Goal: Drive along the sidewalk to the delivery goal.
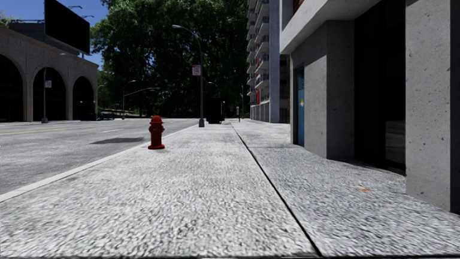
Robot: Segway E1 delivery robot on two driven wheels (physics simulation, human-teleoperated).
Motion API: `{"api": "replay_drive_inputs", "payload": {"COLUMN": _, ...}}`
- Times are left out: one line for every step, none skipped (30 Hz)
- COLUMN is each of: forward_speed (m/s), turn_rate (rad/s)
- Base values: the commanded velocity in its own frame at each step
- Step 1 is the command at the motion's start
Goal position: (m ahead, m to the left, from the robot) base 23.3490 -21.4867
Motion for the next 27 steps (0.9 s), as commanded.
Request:
{"api": "replay_drive_inputs", "payload": {"forward_speed": 2.00, "turn_rate": 0.00}}
{"api": "replay_drive_inputs", "payload": {"forward_speed": 2.00, "turn_rate": 0.00}}
{"api": "replay_drive_inputs", "payload": {"forward_speed": 2.00, "turn_rate": 0.00}}
{"api": "replay_drive_inputs", "payload": {"forward_speed": 2.00, "turn_rate": 0.00}}
{"api": "replay_drive_inputs", "payload": {"forward_speed": 2.00, "turn_rate": 0.00}}
{"api": "replay_drive_inputs", "payload": {"forward_speed": 2.00, "turn_rate": 0.00}}
{"api": "replay_drive_inputs", "payload": {"forward_speed": 2.00, "turn_rate": 0.00}}
{"api": "replay_drive_inputs", "payload": {"forward_speed": 2.00, "turn_rate": 0.00}}
{"api": "replay_drive_inputs", "payload": {"forward_speed": 2.00, "turn_rate": 0.00}}
{"api": "replay_drive_inputs", "payload": {"forward_speed": 2.00, "turn_rate": 0.00}}
{"api": "replay_drive_inputs", "payload": {"forward_speed": 2.00, "turn_rate": 0.00}}
{"api": "replay_drive_inputs", "payload": {"forward_speed": 2.00, "turn_rate": 0.00}}
{"api": "replay_drive_inputs", "payload": {"forward_speed": 2.00, "turn_rate": 0.00}}
{"api": "replay_drive_inputs", "payload": {"forward_speed": 2.00, "turn_rate": 0.00}}
{"api": "replay_drive_inputs", "payload": {"forward_speed": 2.00, "turn_rate": 0.00}}
{"api": "replay_drive_inputs", "payload": {"forward_speed": 2.00, "turn_rate": 0.00}}
{"api": "replay_drive_inputs", "payload": {"forward_speed": 2.00, "turn_rate": 0.00}}
{"api": "replay_drive_inputs", "payload": {"forward_speed": 2.00, "turn_rate": 0.00}}
{"api": "replay_drive_inputs", "payload": {"forward_speed": 2.00, "turn_rate": 0.00}}
{"api": "replay_drive_inputs", "payload": {"forward_speed": 2.00, "turn_rate": 0.00}}
{"api": "replay_drive_inputs", "payload": {"forward_speed": 2.00, "turn_rate": 0.00}}
{"api": "replay_drive_inputs", "payload": {"forward_speed": 2.00, "turn_rate": 0.00}}
{"api": "replay_drive_inputs", "payload": {"forward_speed": 2.00, "turn_rate": 0.00}}
{"api": "replay_drive_inputs", "payload": {"forward_speed": 2.00, "turn_rate": 0.00}}
{"api": "replay_drive_inputs", "payload": {"forward_speed": 2.00, "turn_rate": 0.00}}
{"api": "replay_drive_inputs", "payload": {"forward_speed": 2.00, "turn_rate": 0.00}}
{"api": "replay_drive_inputs", "payload": {"forward_speed": 2.00, "turn_rate": 0.00}}
